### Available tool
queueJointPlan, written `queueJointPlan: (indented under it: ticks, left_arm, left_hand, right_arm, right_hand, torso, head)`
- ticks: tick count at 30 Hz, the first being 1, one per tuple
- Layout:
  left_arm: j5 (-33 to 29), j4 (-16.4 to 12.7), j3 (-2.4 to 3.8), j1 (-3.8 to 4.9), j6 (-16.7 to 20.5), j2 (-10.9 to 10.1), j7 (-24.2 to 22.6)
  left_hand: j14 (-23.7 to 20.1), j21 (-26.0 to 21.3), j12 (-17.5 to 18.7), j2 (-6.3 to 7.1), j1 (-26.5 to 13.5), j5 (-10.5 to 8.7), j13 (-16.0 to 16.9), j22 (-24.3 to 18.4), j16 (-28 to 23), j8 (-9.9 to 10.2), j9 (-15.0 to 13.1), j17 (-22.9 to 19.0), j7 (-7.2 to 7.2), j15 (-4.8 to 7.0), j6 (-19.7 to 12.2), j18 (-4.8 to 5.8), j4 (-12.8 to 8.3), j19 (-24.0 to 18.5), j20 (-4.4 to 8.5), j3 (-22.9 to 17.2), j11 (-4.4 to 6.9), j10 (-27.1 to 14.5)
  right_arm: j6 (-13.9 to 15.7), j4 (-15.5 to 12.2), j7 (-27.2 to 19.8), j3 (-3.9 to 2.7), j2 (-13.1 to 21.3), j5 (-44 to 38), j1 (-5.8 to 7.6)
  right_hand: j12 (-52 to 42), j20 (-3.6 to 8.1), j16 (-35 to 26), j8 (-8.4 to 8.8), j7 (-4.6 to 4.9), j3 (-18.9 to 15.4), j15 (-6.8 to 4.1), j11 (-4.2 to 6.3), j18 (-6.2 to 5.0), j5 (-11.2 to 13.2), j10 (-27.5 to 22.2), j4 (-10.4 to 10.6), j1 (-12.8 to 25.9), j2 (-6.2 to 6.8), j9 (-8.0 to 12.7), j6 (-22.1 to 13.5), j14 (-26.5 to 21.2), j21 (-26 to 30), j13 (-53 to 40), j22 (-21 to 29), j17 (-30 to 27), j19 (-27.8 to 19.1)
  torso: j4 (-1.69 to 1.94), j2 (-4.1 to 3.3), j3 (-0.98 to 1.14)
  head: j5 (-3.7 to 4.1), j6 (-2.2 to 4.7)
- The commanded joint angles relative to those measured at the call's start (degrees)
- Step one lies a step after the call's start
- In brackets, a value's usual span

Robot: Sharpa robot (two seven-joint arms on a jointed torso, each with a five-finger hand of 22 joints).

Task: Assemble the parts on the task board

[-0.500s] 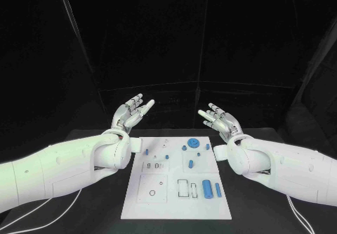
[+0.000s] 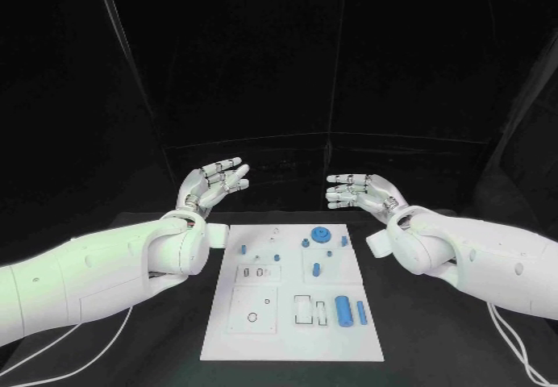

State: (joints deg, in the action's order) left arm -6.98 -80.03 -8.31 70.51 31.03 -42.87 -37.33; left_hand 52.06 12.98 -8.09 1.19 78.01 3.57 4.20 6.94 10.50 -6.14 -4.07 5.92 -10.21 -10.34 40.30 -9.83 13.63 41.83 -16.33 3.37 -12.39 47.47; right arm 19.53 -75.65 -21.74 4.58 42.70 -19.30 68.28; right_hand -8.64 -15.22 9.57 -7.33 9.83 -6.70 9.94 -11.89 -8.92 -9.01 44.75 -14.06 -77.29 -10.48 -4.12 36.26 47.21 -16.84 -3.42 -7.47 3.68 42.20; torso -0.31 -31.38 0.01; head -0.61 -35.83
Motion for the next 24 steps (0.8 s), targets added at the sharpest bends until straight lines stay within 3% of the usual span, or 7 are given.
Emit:
queueJointPlan:
  ticks: [1, 4, 7, 9, 15, 19, 24]
  left_arm:
    - [-0.3, -0.8, 0.04, 0.34, -3.1, -0.7, -1.3]
    - [0.5, -2.0, 0.04, 0.59, -3.9, -1.8, -0.9]
    - [1.5, -3.8, 0.03, 0.95, -4.6, -3.2, -0.4]
    - [2.5, -5.2, 0.03, 1.16, -4.8, -4.1, -0.3]
    - [3.7, -9.6, 0.04, 1.8, -4.1, -6.8, -0.7]
    - [4.0, -12.6, 0.04, 2.5, -3.9, -8.4, -0.8]
    - [4.3, -16.0, 0.04, 3.38, -3.9, -10.0, -0.7]
  left_hand:
    - [4.6, 1.9, -1.3, -0.34, 1.2, -0.16, 0.0, 0.6, 1.5, -1.6, -0.6, 0.5, -3.67, 1.34, 7.9, -0.84, -1.4, 4.2, 0.76, 0.3, 1.05, 4.8]
    - [8.7, 3.4, -1.8, -0.98, 2.0, -0.11, -0.1, 1.0, 2.3, -2.1, -0.5, 1.4, -3.0, 2.62, 11.0, -0.87, -3.0, 8.2, 2.03, 0.8, 2.08, 8.3]
    - [12.1, 4.0, -1.9, -1.57, 2.6, -0.06, -0.1, 0.9, 2.6, -2.4, -0.3, 2.5, -2.27, 3.74, 13.9, -0.79, -4.7, 11.0, 3.12, 1.4, 3.07, 12.0]
    - [13.3, 4.1, -1.6, -1.9, 2.8, -0.03, -0.2, 0.8, 2.5, -2.3, -0.1, 3.2, -2.01, 4.13, 14.9, -0.8, -5.5, 12.1, 3.55, 1.8, 3.38, 13.2]
    - [14.7, 4.0, -1.0, -2.41, 2.9, -0.05, -0.2, 0.5, 2.2, -1.9, 0.1, 4.4, -1.68, 4.61, 16.3, -0.77, -6.6, 13.4, 3.99, 2.4, 3.83, 15.0]
    - [15.2, 4.0, -0.6, -2.54, 3.0, -0.06, -0.2, 0.4, 2.2, -1.7, 0.2, 4.8, -1.62, 4.76, 16.5, -0.77, -6.9, 13.8, 4.14, 2.6, 3.91, 15.3]
    - [15.3, 4.0, -0.5, -2.57, 3.0, -0.06, -0.2, 0.4, 2.1, -1.6, 0.2, 4.9, -1.62, 4.78, 16.5, -0.76, -7.0, 13.9, 4.17, 2.6, 3.9, 15.3]
  right_arm:
    - [3.1, 0.2, 2.5, -0.06, -0.2, -18.5, 0.81]
    - [3.2, 0.3, 4.4, -0.07, -0.1, -24.2, 1.62]
    - [2.5, 0.5, 7.2, -0.08, -0.2, -30.6, 2.6]
    - [1.7, 0.5, 9.4, -0.08, -0.2, -34.9, 3.26]
    - [-1.0, 0.3, 15.3, -0.11, -0.6, -46.0, 4.87]
    - [-2.4, -0.2, 19.2, -0.13, -1.0, -53.6, 5.68]
    - [-4.8, -0.9, 23.6, -0.16, -1.7, -62.0, 6.29]
  right_hand:
    - [-0.7, 3.06, 2.1, -1.95, 2.45, 1.6, -3.76, 2.7, -1.53, -2.8, 13.7, -2.6, -2.7, 0.56, -0.4, 15.0, 15.0, -6.0, -0.1, -2.0, 0.5, 10.9]
    - [-0.3, 4.61, 2.8, -1.87, 1.89, 2.3, -5.13, 3.66, -1.48, -3.5, 16.9, -2.6, -3.5, 1.34, -0.2, 17.2, 19.1, -8.9, -0.2, -3.4, 1.0, 13.3]
    - [0.4, 6.6, 4.3, -1.72, 0.94, 2.9, -7.09, 4.9, -1.36, -3.4, 20.9, -2.7, -3.9, 2.54, 0.0, 19.9, 24.7, -14.3, -0.2, -6.4, 2.3, 15.8]
    - [1.5, 7.39, 4.7, -1.16, 0.61, 3.2, -7.64, 5.47, -1.23, -3.1, 22.6, -2.6, -3.4, 2.95, 0.1, 21.0, 27.1, -17.7, -0.2, -8.5, 3.2, 16.0]
    - [3.3, 8.37, 7.9, 0.21, 0.2, 3.6, -8.86, 6.22, -1.46, -3.1, 24.6, -2.5, -1.9, 3.85, 0.2, 22.2, 32.3, -23.8, -0.3, -12.2, 6.5, 17.1]
    - [4.1, 8.94, 11.3, 1.07, -0.21, 3.6, -9.67, 6.66, -1.57, -2.8, 25.3, -2.4, -0.5, 4.5, 0.2, 22.5, 36.2, -27.5, -0.5, -14.3, 9.6, 18.8]
    - [5.1, 9.2, 13.9, 2.87, -0.08, 3.8, -9.73, 6.43, -1.5, -2.4, 23.6, -2.4, 0.6, 5.19, 0.4, 21.2, 37.4, -30.5, -0.4, -16.1, 12.8, 19.3]
  torso:
    - [-0.14, -0.87, 0.11]
    - [-0.15, -1.39, 0.15]
    - [-0.2, -2.31, 0.15]
    - [-0.17, -2.82, 0.14]
    - [-0.32, -4.83, 0.06]
    - [-0.24, -6.09, 0.01]
    - [-0.07, -8.1, 0.02]
  head:
    - [-0.63, -0.01]
    - [-0.51, 0.01]
    - [-0.5, 0.72]
    - [-0.5, 0.68]
    - [-0.41, 1.94]
    - [-0.31, 2.07]
    - [-0.84, 3.9]
